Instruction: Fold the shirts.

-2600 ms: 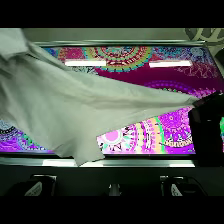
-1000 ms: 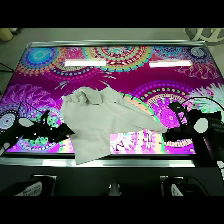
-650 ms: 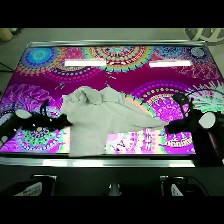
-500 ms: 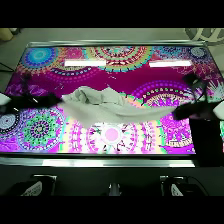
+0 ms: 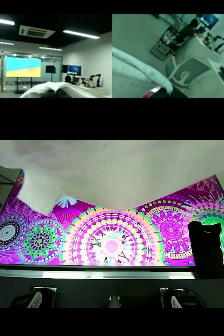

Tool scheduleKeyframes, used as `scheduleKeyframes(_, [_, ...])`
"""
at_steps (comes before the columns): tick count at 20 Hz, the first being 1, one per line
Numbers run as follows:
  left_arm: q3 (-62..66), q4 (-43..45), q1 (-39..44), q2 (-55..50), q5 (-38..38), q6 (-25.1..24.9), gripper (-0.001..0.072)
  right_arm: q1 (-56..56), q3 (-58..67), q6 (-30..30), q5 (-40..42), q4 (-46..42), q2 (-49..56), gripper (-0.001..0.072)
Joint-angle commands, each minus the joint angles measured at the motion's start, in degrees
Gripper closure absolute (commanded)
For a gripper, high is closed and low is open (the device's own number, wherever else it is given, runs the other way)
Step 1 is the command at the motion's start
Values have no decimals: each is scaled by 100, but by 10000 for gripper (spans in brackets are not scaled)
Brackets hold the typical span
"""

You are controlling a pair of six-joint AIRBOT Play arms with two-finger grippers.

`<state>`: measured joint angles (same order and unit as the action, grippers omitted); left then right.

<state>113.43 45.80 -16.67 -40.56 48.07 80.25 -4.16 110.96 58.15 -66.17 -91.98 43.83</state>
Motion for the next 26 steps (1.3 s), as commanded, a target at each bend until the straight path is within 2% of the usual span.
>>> scheduleKeyframes(1, [330,586,-122,225,232,603,679,-2,350,-11,-55,-129,-216,688])
scheduleKeyframes(5, [-79,688,-125,210,413,634,679,-2,343,-13,-415,-131,-87,688])
scheduleKeyframes(8, [-684,1005,-122,85,1102,634,679,-2,343,-13,-1209,-129,365,688])
scheduleKeyframes(10, [-1362,1016,-122,-33,1397,603,679,-2,339,-11,-1965,-109,944,688])
scheduleKeyframes(12, [-2153,1016,-120,-201,1379,260,679,-2,216,-13,-2485,-105,1692,688])
scheduleKeyframes(15, [-3366,1012,-109,-678,1279,4,679,0,-199,-13,-2638,140,2931,688])
scheduleKeyframes(18, [-4419,876,-109,-1469,732,9,679,4,-420,55,-1961,446,4258,688])
scheduleKeyframes(20, [-4653,640,-109,-2168,254,7,678,2,-420,116,-1231,557,4955,688])
scheduleKeyframes(22, [-4640,236,-111,-2889,-125,0,679,2,-420,452,-621,651,5392,687])
scheduleKeyframes(24, [-4640,-304,-103,-3462,-446,-181,678,2,-420,1067,-94,890,5654,687])
scheduleKeyframes(26, [-4640,-546,17,-3928,-444,-669,678,4,-420,1281,380,1349,5838,687])
